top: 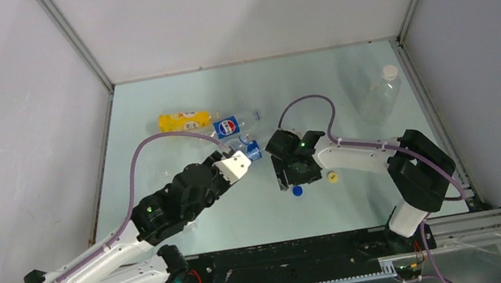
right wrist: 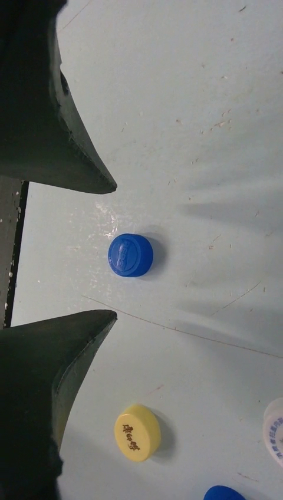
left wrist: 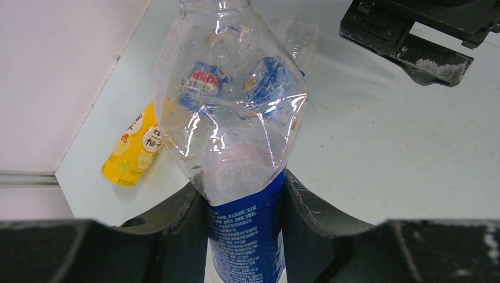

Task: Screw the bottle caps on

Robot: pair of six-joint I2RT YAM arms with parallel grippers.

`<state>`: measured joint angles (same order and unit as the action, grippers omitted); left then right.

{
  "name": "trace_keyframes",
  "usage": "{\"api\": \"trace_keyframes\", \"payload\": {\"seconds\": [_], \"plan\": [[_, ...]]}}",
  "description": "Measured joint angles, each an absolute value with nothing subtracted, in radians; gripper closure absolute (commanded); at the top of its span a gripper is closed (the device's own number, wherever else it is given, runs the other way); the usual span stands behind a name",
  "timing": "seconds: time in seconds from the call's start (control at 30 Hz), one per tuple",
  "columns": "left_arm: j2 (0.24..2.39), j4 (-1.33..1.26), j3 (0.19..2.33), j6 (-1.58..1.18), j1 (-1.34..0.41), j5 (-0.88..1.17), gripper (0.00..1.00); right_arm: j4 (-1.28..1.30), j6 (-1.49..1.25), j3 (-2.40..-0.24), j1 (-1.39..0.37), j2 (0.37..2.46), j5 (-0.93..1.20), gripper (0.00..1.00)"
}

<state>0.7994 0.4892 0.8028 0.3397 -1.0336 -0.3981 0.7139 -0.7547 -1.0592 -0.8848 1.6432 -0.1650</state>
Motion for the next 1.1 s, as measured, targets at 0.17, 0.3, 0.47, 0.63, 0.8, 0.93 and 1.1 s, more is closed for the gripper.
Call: {"api": "trace_keyframes", "payload": {"seconds": [0.17,0.3,0.47,0.63,0.8,0.93,1.1], "plan": [[0.796,0.500,0.803,0.340,-1.034,-0.398,0.78,0.694,-0.598,-1.059,-0.883,1.641,-0.154,0.22],[0.778,0.514,0.803,0.342,-1.034,-0.398,0.78,0.694,-0.356,-1.059,-0.873,1.634,-0.122,0.24],[0.765,0.525,0.803,0.348,-1.034,-0.398,0.78,0.693,-0.070,-1.058,-0.868,1.632,-0.035,0.31],[0.762,0.542,0.803,0.348,-1.034,-0.397,0.78,0.682,0.099,-1.058,-0.875,1.641,0.021,0.41],[0.752,0.549,0.803,0.348,-1.034,-0.397,0.78,0.669,0.217,-1.058,-0.883,1.678,0.050,0.46],[0.751,0.559,0.803,0.348,-1.034,-0.397,0.78,0.669,0.267,-1.056,-0.894,1.708,0.052,0.48],[0.750,0.572,0.803,0.347,-1.034,-0.397,0.78,0.664,0.303,-1.055,-0.917,1.740,0.051,0.53]]}}
